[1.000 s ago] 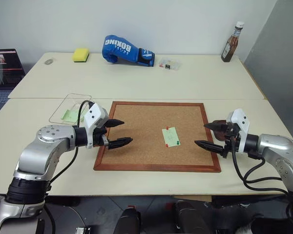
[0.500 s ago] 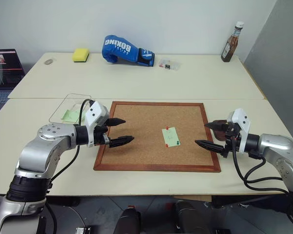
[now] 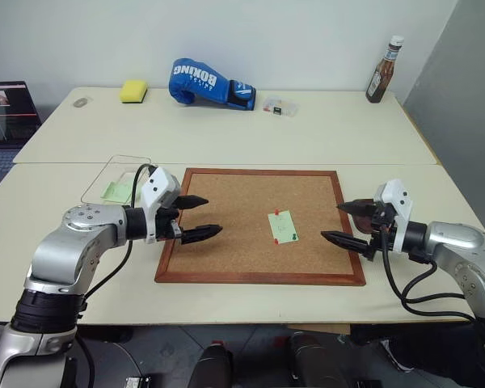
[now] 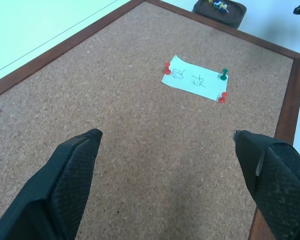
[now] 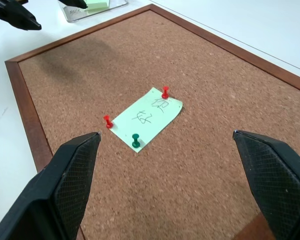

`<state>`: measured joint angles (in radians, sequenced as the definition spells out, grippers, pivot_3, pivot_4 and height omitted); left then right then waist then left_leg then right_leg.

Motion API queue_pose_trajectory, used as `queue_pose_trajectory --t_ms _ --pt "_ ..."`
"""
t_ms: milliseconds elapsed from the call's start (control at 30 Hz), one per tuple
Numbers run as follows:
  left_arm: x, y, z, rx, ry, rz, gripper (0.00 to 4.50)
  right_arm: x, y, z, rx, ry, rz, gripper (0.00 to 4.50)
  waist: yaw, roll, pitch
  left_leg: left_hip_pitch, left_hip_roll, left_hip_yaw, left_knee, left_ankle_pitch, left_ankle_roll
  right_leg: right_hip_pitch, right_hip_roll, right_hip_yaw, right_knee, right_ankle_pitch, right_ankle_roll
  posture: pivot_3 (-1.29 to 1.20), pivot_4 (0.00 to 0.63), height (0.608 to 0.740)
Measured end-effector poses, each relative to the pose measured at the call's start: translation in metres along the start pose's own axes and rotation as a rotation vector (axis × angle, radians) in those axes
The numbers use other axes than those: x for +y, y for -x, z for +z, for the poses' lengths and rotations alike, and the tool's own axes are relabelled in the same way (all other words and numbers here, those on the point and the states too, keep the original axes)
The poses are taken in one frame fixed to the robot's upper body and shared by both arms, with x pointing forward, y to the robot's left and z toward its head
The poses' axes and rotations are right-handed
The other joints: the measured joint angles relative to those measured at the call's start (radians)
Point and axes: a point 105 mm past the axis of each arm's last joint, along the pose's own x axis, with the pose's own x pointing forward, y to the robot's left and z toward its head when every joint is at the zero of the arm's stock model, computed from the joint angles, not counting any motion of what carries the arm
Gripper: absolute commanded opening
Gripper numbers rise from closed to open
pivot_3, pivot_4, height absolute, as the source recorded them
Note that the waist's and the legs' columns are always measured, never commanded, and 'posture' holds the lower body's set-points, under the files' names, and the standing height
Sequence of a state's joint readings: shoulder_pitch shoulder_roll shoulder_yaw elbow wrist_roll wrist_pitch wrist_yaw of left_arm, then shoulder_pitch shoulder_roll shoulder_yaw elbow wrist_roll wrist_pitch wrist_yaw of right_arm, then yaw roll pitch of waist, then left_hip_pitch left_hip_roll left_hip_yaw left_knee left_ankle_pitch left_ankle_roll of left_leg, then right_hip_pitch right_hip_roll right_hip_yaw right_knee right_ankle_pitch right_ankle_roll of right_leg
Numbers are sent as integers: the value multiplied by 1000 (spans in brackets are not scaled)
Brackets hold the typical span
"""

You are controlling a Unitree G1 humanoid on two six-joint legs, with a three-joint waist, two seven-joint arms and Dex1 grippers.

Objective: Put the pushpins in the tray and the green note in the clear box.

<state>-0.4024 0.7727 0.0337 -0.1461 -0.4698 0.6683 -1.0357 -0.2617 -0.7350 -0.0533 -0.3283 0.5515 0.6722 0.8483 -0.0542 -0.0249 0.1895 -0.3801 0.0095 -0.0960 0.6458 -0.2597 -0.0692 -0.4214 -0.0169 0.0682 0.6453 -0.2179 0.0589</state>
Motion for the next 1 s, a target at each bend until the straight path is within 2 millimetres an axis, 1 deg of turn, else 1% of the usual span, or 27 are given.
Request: queue_pose_trajectory --t_ms 100,200,300,400,567,700,733,767,867,1000 --pt "-1 -3 2 -18 2 -9 3404 0 -4 3 -12 2 5 4500 -1 0 0 0 0 0 0 0 0 0 0 0 0 0 0 0 150 740" --pt "-6 -12 8 -50 -11 -33 2867 2 -17 9 -41 11 21 4500 -1 0 0 0 0 0 0 0 0 0 0 0 0 0 0 0 150 740" --pt "-10 -22 7 -53 -17 -52 2412 1 -27 8 -46 12 27 4500 -1 0 0 0 0 0 0 0 0 0 0 0 0 0 0 0 150 740" --pt "-12 -36 2 -55 -39 -64 1924 -7 -46 5 -33 45 -4 4500 -1 0 0 1 0 0 0 0 0 0 0 1 0 0 0 0 150 740" --pt "-14 -49 -9 -38 -44 -71 938 -10 -63 -7 -16 39 -25 4500 -1 0 0 0 0 0 0 0 0 0 0 0 0 0 0 0 150 740" --pt "-14 -55 -14 -39 -51 -72 308 -10 -74 -5 -42 37 -29 4500 -2 0 0 0 0 0 0 0 0 0 0 0 1 0 0 0 150 740" --pt "-14 -57 -16 -37 -55 -73 86 -10 -78 -5 -47 36 -28 4500 -2 0 0 1 0 0 0 0 0 0 0 0 1 0 0 0 150 740" --pt "-14 -58 -19 -34 -52 -72 17 -8 -83 -4 -51 35 -20 4500 -2 0 0 1 0 0 0 0 0 0 0 0 1 0 0 0 150 740" --pt "-14 -63 -23 -35 -41 -73 17 -5 -90 -3 -61 35 -9 4500 -2 0 0 1 0 0 0 0 0 0 0 0 1 1 0 0 150 740" --pt "-13 -70 -36 -9 -21 -70 17 -3 -103 2 -79 40 7 4500 -2 0 0 1 0 0 0 0 0 0 0 0 1 1 0 0 150 740"
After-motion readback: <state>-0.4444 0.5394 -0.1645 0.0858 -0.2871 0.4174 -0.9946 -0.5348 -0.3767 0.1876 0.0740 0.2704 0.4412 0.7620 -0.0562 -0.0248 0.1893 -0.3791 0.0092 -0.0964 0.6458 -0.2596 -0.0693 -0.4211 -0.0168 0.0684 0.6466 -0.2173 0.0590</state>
